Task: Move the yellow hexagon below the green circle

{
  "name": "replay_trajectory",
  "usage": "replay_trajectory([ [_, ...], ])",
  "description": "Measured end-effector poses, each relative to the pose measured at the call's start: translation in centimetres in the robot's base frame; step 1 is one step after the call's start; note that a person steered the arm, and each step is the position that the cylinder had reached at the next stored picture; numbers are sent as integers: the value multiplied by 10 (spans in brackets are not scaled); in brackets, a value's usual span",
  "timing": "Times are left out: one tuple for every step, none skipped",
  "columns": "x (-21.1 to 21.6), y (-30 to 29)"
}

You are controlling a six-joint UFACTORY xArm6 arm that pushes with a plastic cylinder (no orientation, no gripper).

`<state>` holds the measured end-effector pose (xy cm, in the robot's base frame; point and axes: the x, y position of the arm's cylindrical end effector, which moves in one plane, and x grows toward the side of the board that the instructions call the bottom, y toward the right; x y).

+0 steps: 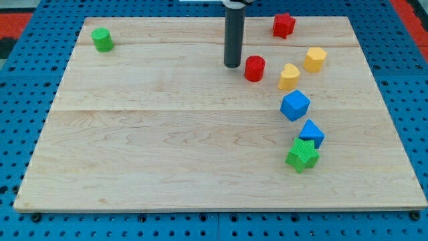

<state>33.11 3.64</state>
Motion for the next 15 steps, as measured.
replay_trajectory([
  [-5,105],
  [-5,119],
  [-11,120],
  [-50,124],
  [-40,211],
  [-19,157],
  [-1,107],
  [17,150],
  [39,213],
  [77,195],
  [43,132],
  [-9,49],
  [-26,-1],
  [-13,48],
  [-13,83],
])
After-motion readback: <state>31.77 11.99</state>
